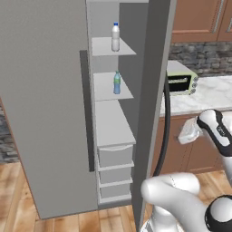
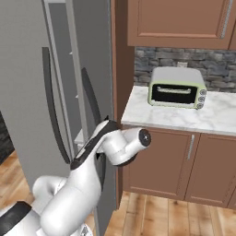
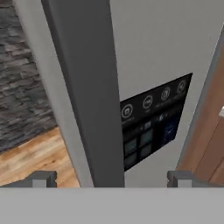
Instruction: Take the bottled waters from the counter and place them in the freezer to freeze. Close the freezer door after placing the bottles.
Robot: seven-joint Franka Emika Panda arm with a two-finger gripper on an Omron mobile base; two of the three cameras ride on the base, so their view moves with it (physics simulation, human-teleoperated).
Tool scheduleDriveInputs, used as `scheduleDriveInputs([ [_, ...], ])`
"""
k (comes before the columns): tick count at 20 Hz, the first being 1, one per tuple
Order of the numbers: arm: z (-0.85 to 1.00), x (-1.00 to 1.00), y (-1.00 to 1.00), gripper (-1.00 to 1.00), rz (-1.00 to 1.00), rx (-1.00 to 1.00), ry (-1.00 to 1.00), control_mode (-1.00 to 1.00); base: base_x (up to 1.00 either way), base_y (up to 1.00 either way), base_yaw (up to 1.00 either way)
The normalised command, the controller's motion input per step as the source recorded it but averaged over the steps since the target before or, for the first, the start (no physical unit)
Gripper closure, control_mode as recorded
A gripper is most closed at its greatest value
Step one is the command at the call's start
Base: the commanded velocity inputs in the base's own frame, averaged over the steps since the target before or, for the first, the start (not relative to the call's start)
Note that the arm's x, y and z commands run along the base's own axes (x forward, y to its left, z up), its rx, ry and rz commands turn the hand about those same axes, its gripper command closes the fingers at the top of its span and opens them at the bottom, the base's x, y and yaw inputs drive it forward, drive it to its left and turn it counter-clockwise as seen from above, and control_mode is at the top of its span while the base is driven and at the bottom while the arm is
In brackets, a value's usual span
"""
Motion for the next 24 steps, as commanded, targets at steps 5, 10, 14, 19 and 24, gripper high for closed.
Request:
scheduleDriveInputs([
  [5,0.00,0.05,0.00,-1.00,0.45,0.00,-0.01,-1.00,0.00,0.00,0.00],
  [10,0.00,0.03,0.00,-1.00,0.47,0.01,0.00,-1.00,0.00,0.00,0.00],
  [14,0.00,0.00,0.01,-1.00,0.34,0.07,-0.05,-1.00,0.00,0.00,0.00],
  [19,0.00,0.00,0.03,-1.00,0.14,0.03,-0.10,-1.00,0.00,0.00,0.00],
  [24,0.00,0.08,0.00,-1.00,-0.05,0.01,0.00,-1.00,0.00,0.00,0.00],
])
